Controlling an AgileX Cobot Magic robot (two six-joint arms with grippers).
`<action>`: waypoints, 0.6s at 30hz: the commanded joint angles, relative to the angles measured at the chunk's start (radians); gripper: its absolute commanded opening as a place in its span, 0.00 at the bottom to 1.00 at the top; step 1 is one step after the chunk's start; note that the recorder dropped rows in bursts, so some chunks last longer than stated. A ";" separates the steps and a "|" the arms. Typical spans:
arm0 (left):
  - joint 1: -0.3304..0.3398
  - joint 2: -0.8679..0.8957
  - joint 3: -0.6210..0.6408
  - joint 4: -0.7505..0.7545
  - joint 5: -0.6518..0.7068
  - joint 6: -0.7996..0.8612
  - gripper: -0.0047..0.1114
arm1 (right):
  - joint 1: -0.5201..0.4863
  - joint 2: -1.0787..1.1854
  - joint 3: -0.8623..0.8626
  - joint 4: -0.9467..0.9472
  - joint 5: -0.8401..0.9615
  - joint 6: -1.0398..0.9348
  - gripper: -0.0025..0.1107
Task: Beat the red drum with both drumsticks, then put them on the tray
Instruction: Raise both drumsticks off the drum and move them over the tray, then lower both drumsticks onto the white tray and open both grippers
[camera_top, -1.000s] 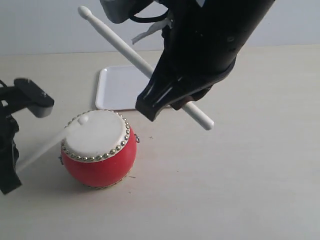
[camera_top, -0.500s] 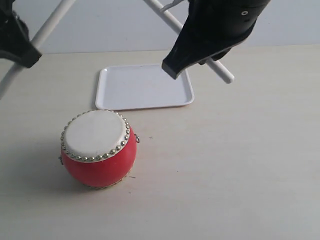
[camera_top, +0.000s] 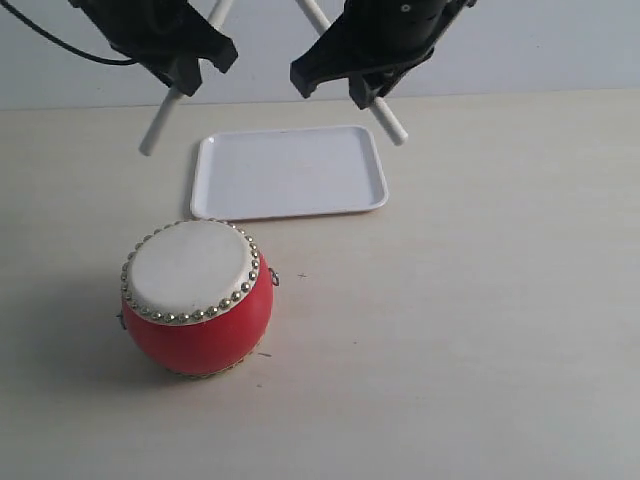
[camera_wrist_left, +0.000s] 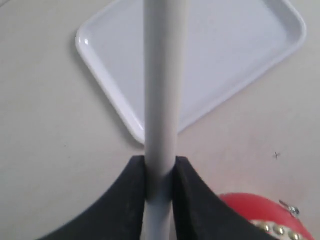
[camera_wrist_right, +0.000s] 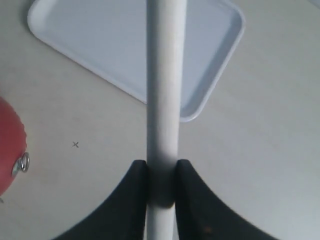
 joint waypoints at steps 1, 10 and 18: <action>0.037 0.116 -0.086 -0.074 -0.038 -0.033 0.04 | -0.007 0.130 -0.077 0.007 -0.060 -0.015 0.02; 0.100 0.308 -0.208 -0.194 -0.069 -0.050 0.04 | -0.014 0.360 -0.241 0.017 -0.114 -0.011 0.02; 0.111 0.419 -0.221 -0.228 -0.112 -0.050 0.04 | -0.080 0.454 -0.250 0.129 -0.204 0.015 0.06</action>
